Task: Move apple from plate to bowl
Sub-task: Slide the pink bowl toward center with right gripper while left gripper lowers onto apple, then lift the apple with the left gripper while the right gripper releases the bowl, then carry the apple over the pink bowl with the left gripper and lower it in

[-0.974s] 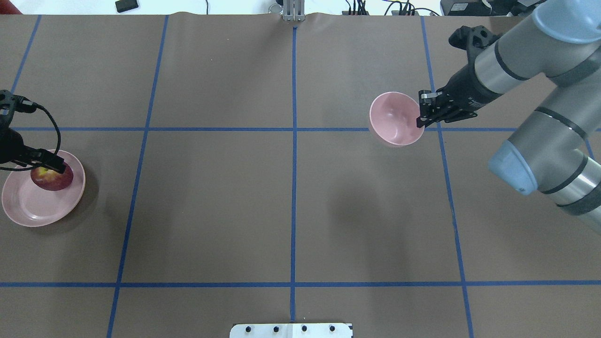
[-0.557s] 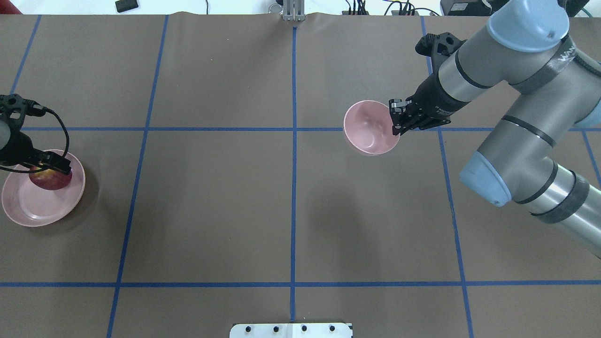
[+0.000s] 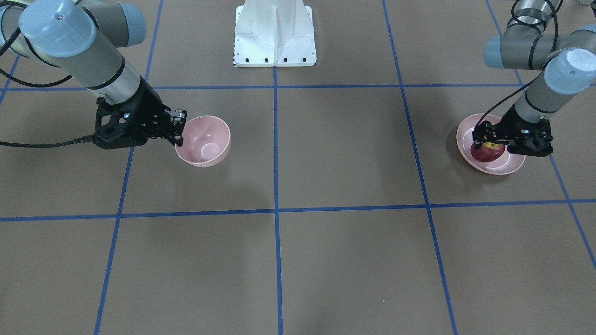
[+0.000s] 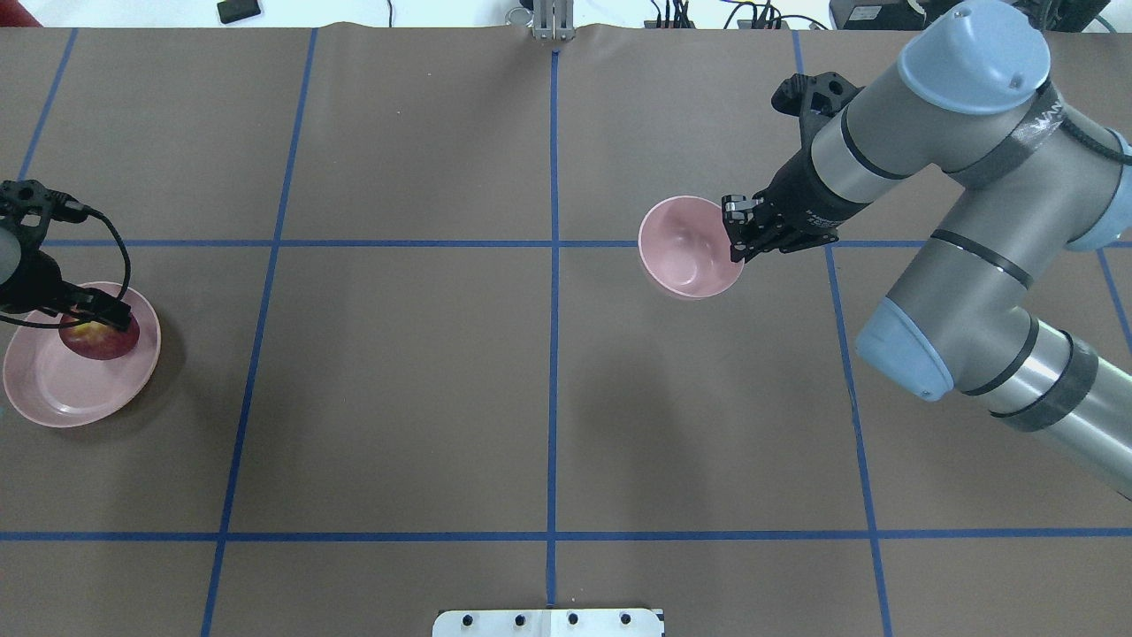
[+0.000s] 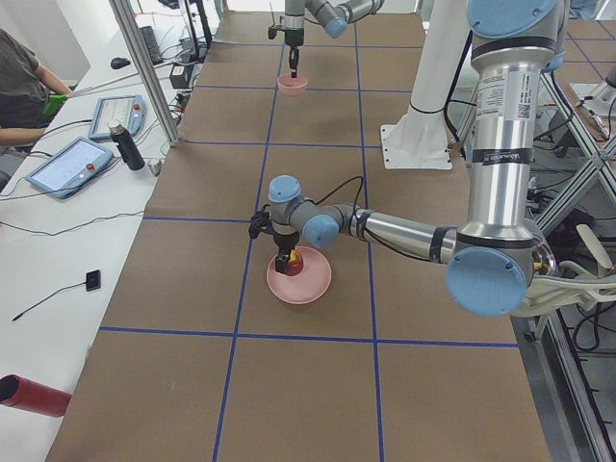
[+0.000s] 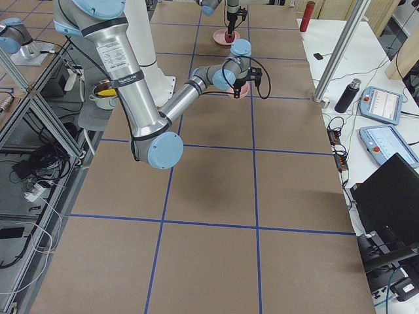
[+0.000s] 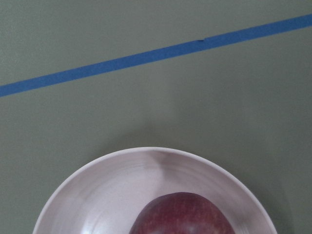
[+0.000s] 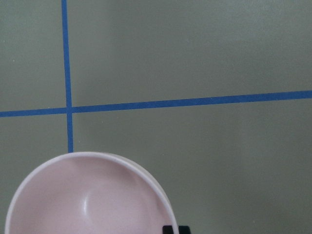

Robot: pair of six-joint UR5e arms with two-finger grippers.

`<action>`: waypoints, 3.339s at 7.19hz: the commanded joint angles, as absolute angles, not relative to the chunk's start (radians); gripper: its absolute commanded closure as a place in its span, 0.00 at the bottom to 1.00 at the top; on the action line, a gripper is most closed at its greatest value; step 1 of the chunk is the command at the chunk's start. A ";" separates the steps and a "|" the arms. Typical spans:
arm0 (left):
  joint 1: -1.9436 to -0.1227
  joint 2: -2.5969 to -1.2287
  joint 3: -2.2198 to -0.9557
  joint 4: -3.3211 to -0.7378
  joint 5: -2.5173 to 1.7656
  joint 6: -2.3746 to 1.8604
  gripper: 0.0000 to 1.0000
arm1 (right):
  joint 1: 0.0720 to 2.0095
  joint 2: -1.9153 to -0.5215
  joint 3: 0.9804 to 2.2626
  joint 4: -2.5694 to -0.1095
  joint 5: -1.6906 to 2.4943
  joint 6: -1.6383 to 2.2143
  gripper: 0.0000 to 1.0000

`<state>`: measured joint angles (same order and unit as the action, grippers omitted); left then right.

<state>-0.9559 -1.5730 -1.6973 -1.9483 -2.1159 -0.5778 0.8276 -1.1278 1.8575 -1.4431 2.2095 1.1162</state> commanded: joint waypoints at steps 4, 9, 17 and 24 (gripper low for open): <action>-0.939 -1.577 -1.678 -1.956 -2.131 -0.636 0.53 | 0.727 -1.025 1.816 -1.445 2.122 1.239 1.00; -0.960 -1.752 -1.793 -1.738 -2.295 -0.735 1.00 | 0.597 -0.831 1.571 -1.428 1.959 1.388 1.00; -0.752 -2.258 -1.642 -1.644 -2.229 -1.238 1.00 | 0.571 -0.854 1.519 -1.373 1.942 1.387 0.00; -0.663 -2.482 -1.356 -1.801 -2.114 -1.313 1.00 | 0.845 -1.272 1.850 -1.373 2.204 1.095 0.00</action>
